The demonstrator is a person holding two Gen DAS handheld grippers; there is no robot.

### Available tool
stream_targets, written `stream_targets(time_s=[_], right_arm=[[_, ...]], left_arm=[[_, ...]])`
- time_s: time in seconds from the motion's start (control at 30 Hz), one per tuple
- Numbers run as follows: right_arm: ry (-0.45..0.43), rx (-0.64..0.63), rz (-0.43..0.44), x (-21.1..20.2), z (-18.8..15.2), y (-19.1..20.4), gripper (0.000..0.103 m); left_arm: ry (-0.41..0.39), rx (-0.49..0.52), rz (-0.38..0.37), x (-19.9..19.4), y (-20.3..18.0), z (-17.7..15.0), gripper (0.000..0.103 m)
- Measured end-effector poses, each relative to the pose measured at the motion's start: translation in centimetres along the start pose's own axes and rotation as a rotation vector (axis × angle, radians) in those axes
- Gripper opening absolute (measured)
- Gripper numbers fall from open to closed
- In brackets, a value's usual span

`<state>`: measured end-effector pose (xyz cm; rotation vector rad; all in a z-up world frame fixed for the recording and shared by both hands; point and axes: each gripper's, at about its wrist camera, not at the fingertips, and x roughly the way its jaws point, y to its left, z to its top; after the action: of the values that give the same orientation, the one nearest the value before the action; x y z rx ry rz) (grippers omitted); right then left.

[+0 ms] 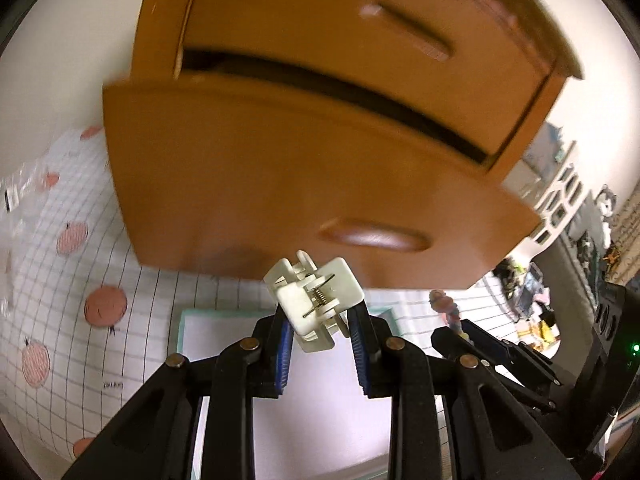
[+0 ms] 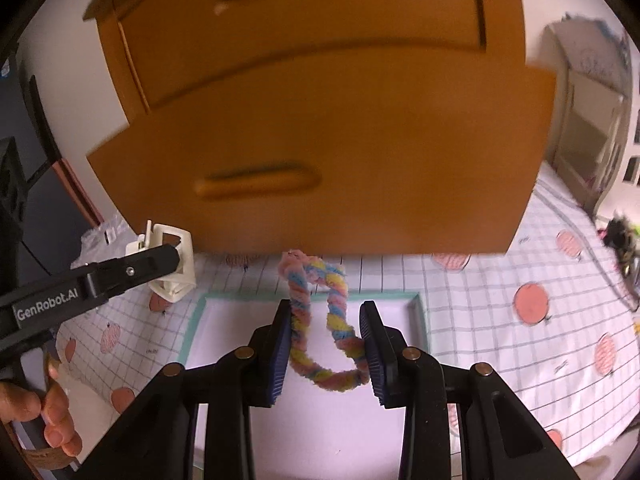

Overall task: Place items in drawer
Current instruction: 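Carry the cream block and pipe-cleaner ring into the drawer and open both tools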

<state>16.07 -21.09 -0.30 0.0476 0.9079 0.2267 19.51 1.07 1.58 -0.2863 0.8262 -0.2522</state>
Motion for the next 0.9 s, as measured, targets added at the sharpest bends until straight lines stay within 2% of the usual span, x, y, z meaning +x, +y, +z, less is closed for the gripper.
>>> stream_targets(time_s=[0.27,0.43,0.67,0.9], right_arm=[[-0.127,0.007,0.01,-5.1,3.6,0.6,0.036],[-0.2,0.011,0.022,-7.8,6.1,0.9,0.036],[-0.268,-0.008,0.036,-9.9,10.9,1.9,0.036],[-0.297,-0.018,0.027,-10.8,15.2,1.8,0.036]], left_arm=[[-0.116,0.049,-0.077,-4.2,-2.4,2.9,0.027],[-0.177,0.083,-0.099,-6.6,-3.4,5.2,0.027],[-0.244,0.116,-0.1,-8.0,-3.8,8.4,0.027],[-0.293,0.136,-0.073,-8.4,-3.6,11.8,0.027]])
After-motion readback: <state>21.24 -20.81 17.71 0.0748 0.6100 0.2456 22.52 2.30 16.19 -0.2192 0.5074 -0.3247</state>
